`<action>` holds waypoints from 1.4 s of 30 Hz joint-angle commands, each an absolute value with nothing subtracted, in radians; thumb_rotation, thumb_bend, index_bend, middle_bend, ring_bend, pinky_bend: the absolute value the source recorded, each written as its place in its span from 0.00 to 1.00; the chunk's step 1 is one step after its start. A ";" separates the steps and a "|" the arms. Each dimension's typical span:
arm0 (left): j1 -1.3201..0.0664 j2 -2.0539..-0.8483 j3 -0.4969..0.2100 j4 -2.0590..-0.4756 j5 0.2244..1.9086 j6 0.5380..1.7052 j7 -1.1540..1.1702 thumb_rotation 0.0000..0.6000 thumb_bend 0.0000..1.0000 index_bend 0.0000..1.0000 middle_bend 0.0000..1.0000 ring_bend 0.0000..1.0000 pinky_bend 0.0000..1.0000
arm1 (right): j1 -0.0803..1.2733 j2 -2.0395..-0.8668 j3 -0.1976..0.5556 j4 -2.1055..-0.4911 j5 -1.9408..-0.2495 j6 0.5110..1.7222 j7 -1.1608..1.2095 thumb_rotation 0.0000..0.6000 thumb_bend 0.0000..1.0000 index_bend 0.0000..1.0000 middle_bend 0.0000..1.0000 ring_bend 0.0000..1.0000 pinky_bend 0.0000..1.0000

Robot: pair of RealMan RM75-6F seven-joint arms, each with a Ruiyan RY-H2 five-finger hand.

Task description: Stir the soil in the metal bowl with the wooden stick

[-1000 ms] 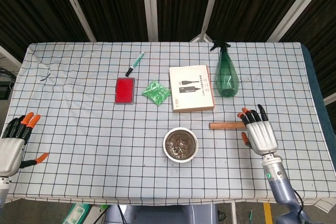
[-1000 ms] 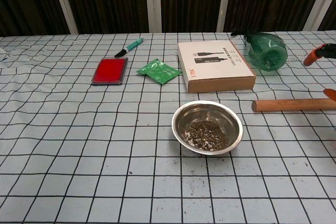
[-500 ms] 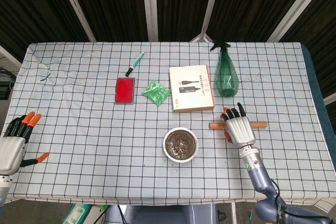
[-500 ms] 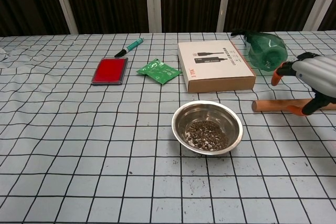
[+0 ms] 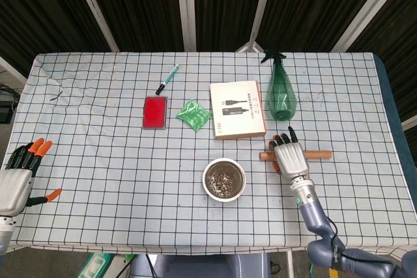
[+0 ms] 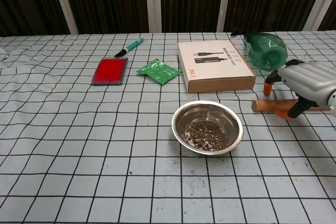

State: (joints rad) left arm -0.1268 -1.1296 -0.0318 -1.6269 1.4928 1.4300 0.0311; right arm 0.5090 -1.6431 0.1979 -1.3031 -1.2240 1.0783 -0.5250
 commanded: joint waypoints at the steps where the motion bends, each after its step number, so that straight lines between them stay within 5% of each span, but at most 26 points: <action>1: -0.127 -1.129 -0.031 -1.626 1.493 1.429 0.028 1.00 0.06 0.00 0.00 0.00 0.00 | 0.514 -1.649 0.197 -1.294 -1.217 1.074 -0.522 1.00 0.36 0.43 0.29 0.22 0.00; 23: -0.129 -1.127 -0.030 -1.628 1.492 1.426 0.020 1.00 0.06 0.00 0.00 0.00 0.00 | 0.532 -1.667 0.176 -1.279 -1.186 1.068 -0.514 1.00 0.41 0.49 0.32 0.24 0.00; 42: -0.129 -1.127 -0.030 -1.631 1.490 1.428 0.024 1.00 0.06 0.00 0.00 0.00 0.00 | 0.521 -1.642 0.160 -1.306 -1.239 1.126 -0.466 1.00 0.50 0.71 0.51 0.48 0.00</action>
State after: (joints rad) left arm -0.1287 -1.1272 -0.0302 -1.6311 1.4900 1.4277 0.0239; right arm 0.5220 -1.6430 0.1603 -1.3052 -1.2376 1.1248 -0.4666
